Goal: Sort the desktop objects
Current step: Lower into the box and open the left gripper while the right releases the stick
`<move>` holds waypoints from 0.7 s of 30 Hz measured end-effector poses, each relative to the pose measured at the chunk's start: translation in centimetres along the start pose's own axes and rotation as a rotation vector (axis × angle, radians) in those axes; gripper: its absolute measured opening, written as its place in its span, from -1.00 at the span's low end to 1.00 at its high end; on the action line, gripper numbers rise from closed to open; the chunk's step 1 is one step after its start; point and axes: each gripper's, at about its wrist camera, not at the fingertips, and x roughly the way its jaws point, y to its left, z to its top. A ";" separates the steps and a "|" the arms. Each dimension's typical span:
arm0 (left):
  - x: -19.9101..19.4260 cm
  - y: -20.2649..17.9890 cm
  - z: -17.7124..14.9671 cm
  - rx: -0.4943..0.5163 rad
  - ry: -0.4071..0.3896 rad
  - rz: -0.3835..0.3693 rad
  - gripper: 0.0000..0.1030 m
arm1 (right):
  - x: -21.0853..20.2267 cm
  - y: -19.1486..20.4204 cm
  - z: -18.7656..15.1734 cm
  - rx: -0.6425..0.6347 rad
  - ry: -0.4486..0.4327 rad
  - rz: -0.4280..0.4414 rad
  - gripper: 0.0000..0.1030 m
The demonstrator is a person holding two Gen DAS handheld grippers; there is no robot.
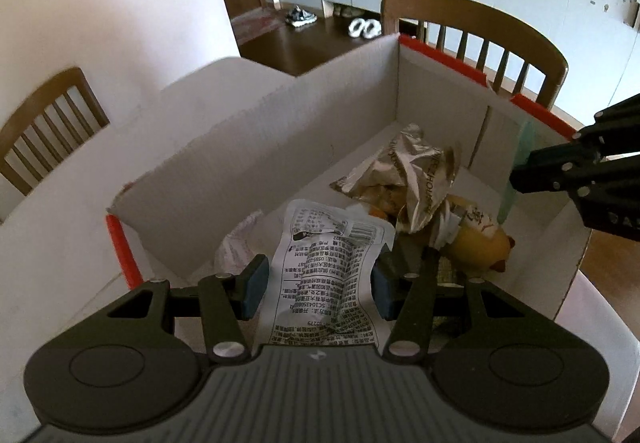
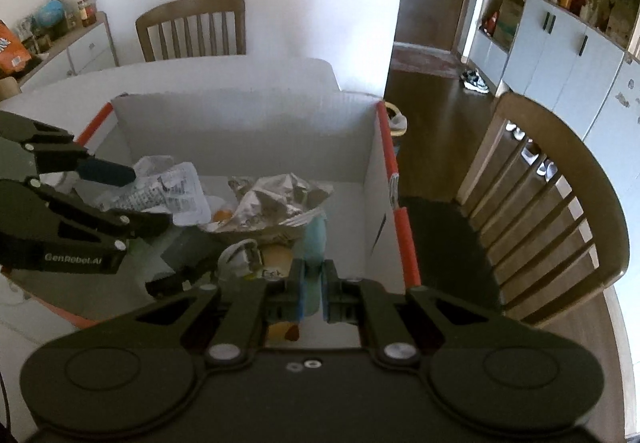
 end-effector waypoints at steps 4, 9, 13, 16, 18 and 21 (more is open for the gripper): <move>0.5 -0.1 0.1 0.006 0.021 -0.018 0.02 | 0.5 -0.1 0.1 0.009 0.012 0.006 -0.79; 1.0 0.1 0.6 0.018 0.065 -0.049 0.06 | 0.5 -0.2 0.1 0.016 0.022 0.024 -0.66; 1.6 0.0 1.2 0.041 0.101 -0.067 0.09 | 0.0 -0.3 0.2 0.029 0.018 0.054 -0.54; 1.8 -0.2 1.2 0.061 0.108 -0.067 0.19 | -0.3 -0.2 0.2 0.037 0.009 0.067 -0.32; 1.5 -0.1 1.1 0.060 0.096 -0.058 0.50 | -0.6 -0.2 0.2 0.045 0.004 0.080 -0.24; 1.2 0.1 1.0 0.047 0.090 -0.062 0.58 | -0.9 -0.3 0.1 0.052 0.001 0.093 -0.19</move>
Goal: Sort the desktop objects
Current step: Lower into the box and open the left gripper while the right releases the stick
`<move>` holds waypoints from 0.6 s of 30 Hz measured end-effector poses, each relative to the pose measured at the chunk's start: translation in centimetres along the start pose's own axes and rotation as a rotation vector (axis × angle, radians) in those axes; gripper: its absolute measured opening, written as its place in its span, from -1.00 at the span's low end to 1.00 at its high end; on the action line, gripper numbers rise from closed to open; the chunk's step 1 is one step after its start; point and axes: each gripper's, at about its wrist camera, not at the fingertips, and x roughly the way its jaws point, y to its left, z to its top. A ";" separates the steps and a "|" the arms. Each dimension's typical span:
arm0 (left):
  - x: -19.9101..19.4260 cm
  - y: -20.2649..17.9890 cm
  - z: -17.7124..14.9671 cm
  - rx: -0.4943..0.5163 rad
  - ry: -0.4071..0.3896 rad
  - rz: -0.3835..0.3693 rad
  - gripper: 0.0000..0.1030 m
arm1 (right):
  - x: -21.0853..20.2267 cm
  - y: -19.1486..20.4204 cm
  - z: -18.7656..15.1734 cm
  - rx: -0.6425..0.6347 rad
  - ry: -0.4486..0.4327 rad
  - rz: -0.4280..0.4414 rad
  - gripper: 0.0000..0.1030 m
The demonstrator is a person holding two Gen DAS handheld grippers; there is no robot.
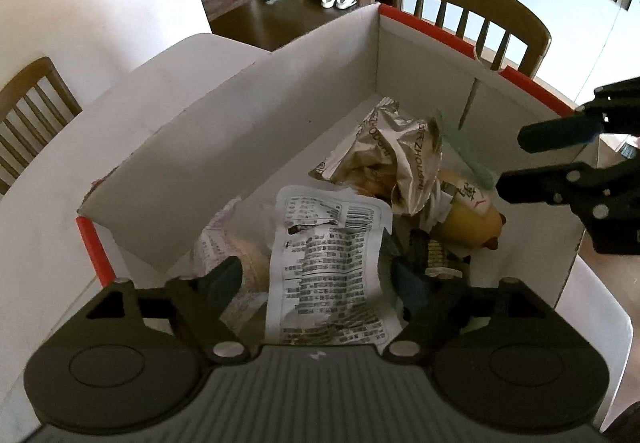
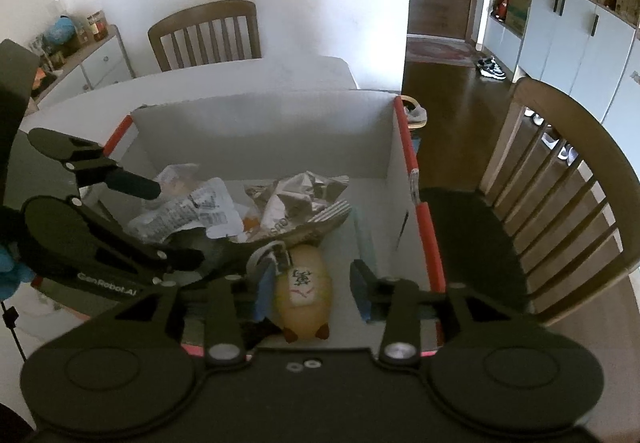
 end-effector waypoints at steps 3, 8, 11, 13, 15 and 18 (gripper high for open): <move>-0.5 0.1 0.0 -0.013 -0.010 -0.010 0.64 | -0.3 0.1 0.0 0.005 -0.001 0.015 -0.16; -1.4 0.0 -0.2 -0.031 -0.027 -0.007 0.66 | -0.8 0.4 0.1 0.005 -0.008 0.028 -0.04; -2.1 0.2 -0.3 -0.055 -0.037 -0.008 0.69 | -1.2 0.5 0.1 -0.001 -0.016 0.030 0.00; -2.7 0.3 -0.4 -0.076 -0.045 -0.013 0.69 | -1.5 0.6 0.2 -0.001 -0.020 0.035 0.03; -3.3 0.5 -0.6 -0.097 -0.054 -0.022 0.70 | -1.8 0.8 0.2 -0.006 -0.023 0.041 0.05; -4.3 0.6 -0.9 -0.115 -0.071 -0.024 0.76 | -2.2 1.2 0.2 -0.009 -0.031 0.044 0.13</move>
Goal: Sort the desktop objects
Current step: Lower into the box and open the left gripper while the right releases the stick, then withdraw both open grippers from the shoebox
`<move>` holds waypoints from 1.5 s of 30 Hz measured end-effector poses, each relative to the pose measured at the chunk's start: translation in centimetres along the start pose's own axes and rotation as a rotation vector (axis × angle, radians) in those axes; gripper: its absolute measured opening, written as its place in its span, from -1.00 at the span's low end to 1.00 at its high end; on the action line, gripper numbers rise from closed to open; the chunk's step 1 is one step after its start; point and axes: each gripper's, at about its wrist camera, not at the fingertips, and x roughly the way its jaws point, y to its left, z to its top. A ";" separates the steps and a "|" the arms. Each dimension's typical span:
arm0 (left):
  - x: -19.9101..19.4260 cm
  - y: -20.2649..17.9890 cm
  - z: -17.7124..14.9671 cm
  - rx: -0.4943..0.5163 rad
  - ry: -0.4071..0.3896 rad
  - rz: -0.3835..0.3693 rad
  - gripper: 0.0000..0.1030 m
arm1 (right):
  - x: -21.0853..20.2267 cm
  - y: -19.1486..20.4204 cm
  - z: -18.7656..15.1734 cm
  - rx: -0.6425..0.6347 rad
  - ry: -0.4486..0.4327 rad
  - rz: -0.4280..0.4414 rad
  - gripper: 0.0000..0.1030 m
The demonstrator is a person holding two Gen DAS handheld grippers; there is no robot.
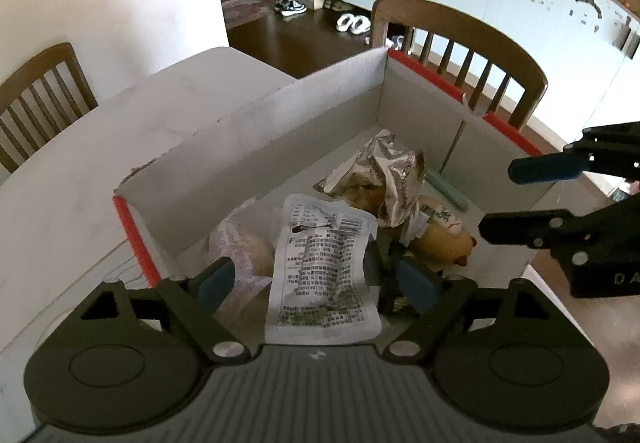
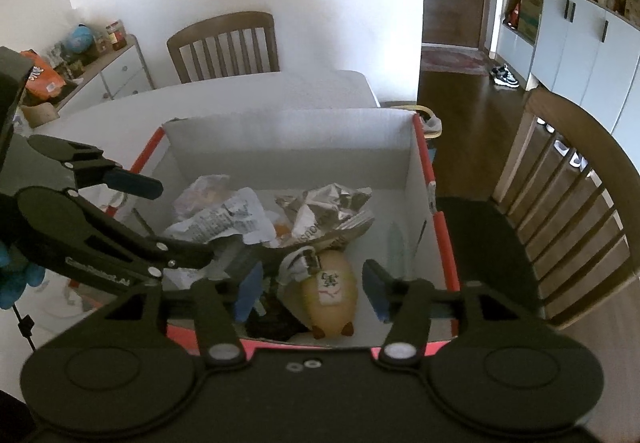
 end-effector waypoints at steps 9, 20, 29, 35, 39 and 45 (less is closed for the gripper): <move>-3.0 -0.1 -0.9 -0.033 -0.056 -0.019 0.95 | -2.0 1.3 -0.1 -0.023 -0.028 0.010 0.31; -6.1 -0.1 -2.8 -0.070 -0.100 -0.018 0.99 | -4.3 2.6 -0.3 -0.031 -0.066 0.020 0.75; -8.4 -0.2 -4.5 -0.118 -0.122 0.014 0.99 | -6.2 3.4 -1.0 -0.034 -0.097 0.038 0.93; -10.2 -0.6 -5.6 -0.148 -0.134 0.044 0.99 | -7.7 4.0 -1.3 -0.030 -0.124 0.052 0.96; -11.3 -1.1 -6.2 -0.160 -0.129 0.044 0.99 | -8.6 4.4 -1.4 -0.028 -0.137 0.060 0.99; -12.7 -1.7 -6.9 -0.183 -0.129 0.048 0.99 | -9.6 4.8 -1.8 -0.031 -0.151 0.062 0.99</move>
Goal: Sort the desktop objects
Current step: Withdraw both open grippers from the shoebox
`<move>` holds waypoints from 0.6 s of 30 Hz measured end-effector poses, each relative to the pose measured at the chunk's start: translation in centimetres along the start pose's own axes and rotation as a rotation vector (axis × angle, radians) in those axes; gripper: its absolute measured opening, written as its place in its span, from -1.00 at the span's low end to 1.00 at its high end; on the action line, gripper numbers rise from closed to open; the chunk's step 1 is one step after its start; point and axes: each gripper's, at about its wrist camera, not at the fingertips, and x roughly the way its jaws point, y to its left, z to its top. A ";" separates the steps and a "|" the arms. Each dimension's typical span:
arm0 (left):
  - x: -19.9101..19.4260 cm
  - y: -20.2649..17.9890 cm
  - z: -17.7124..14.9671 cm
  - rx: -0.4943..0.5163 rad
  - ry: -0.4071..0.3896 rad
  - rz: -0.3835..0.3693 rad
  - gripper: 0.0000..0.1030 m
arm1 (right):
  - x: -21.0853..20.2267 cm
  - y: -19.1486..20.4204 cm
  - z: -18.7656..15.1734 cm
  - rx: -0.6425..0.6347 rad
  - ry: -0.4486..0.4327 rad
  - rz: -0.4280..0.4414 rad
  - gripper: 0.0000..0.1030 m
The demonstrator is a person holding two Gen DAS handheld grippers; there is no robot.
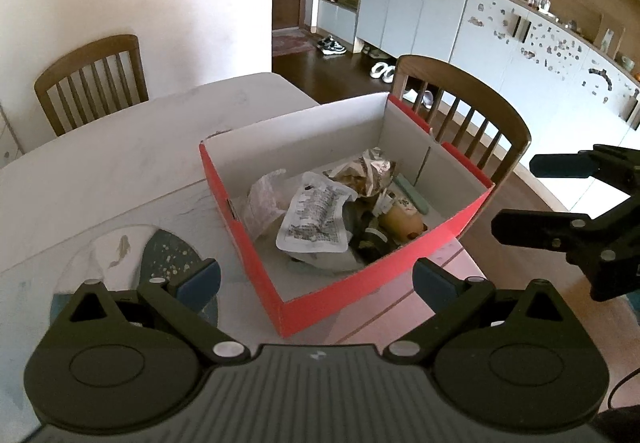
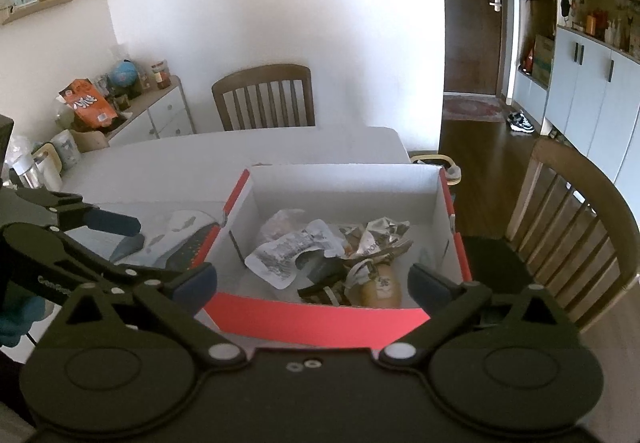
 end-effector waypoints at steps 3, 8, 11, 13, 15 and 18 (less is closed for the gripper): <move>-0.6 -0.2 -0.2 0.001 -0.004 0.014 0.99 | -0.3 0.2 -0.2 -0.004 -0.004 -0.001 0.99; -1.2 -0.5 -0.3 -0.007 -0.008 0.011 0.99 | -0.7 0.1 -0.5 0.000 -0.004 -0.004 0.99; -1.4 -0.7 -0.3 -0.011 -0.008 0.003 0.99 | -0.8 0.2 -0.8 0.002 0.001 -0.002 0.99; -1.5 -0.9 -0.3 -0.009 -0.010 -0.002 0.99 | -0.7 0.2 -0.9 0.001 0.005 -0.001 0.99; -1.5 -1.0 -0.3 -0.005 -0.011 -0.001 0.99 | -0.7 0.2 -1.0 0.001 0.006 -0.002 0.99; -1.4 -1.1 -0.4 -0.004 -0.005 0.003 0.99 | -0.7 0.2 -1.0 0.000 0.007 -0.002 0.99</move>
